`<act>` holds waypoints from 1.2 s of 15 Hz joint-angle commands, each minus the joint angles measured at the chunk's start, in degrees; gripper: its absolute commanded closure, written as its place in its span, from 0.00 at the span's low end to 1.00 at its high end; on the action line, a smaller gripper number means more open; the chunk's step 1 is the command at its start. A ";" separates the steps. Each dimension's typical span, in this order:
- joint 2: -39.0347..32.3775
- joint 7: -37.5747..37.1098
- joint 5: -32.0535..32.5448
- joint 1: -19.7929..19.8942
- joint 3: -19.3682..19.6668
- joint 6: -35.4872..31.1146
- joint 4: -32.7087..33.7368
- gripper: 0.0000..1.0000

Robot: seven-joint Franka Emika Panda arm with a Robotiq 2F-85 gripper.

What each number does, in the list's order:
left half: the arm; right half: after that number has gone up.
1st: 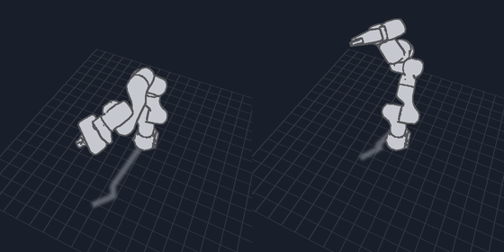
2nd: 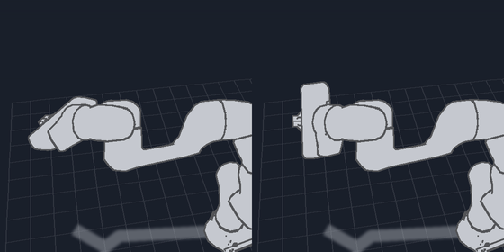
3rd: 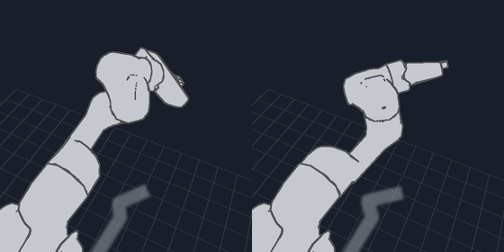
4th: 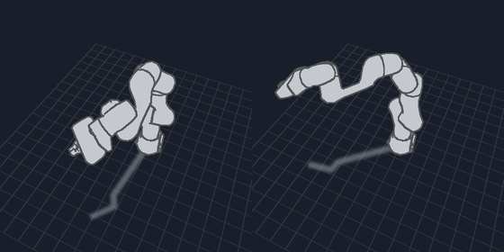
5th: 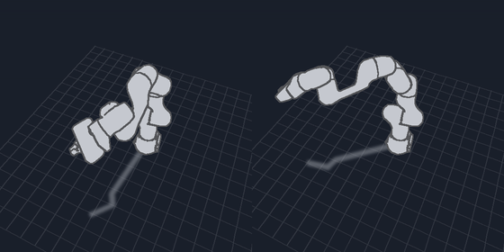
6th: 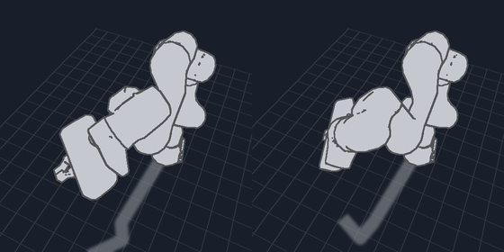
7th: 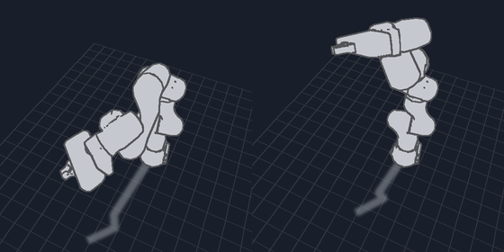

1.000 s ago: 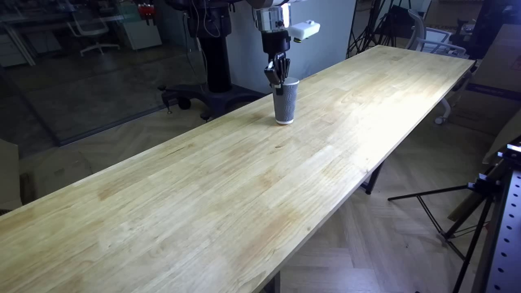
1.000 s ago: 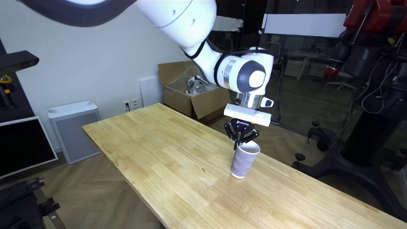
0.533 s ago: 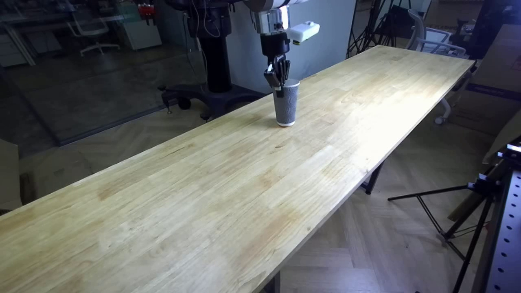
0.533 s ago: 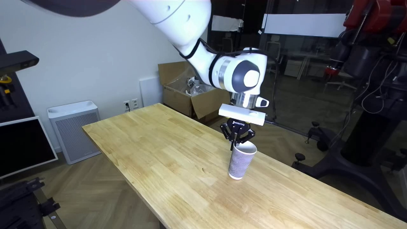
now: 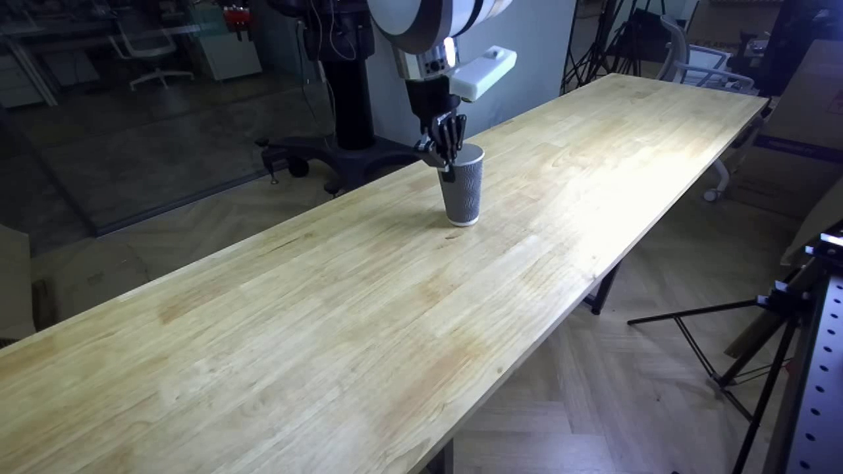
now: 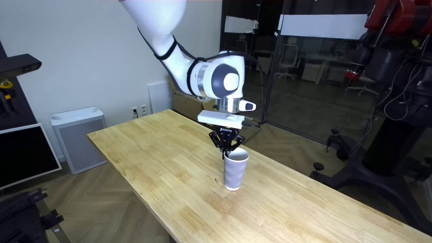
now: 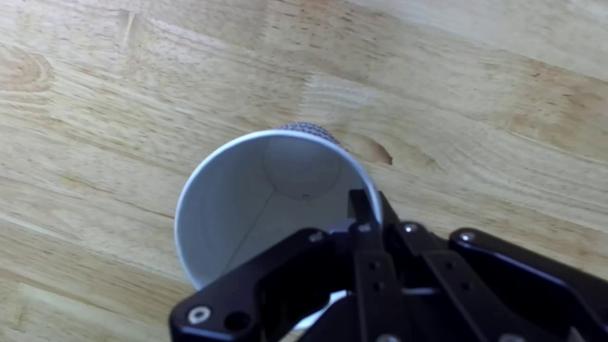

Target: Move the grey cup to the front of the table

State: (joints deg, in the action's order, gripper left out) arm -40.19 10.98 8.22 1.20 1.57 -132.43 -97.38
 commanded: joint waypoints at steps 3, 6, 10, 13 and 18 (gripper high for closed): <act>10.95 -9.50 2.17 -4.64 1.10 -4.09 -15.70 0.99; 13.87 -11.44 2.07 -5.18 1.00 -5.94 -19.96 0.99; 15.78 -10.77 -0.02 -3.90 0.11 -9.90 -23.72 0.99; 15.92 -10.12 -1.36 -3.18 -0.13 -11.61 -25.12 0.99; 15.47 -9.14 -3.17 -2.39 -0.47 -11.04 -25.43 0.99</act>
State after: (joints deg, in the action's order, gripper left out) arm -26.25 2.00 6.11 -2.09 1.85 -143.49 -121.39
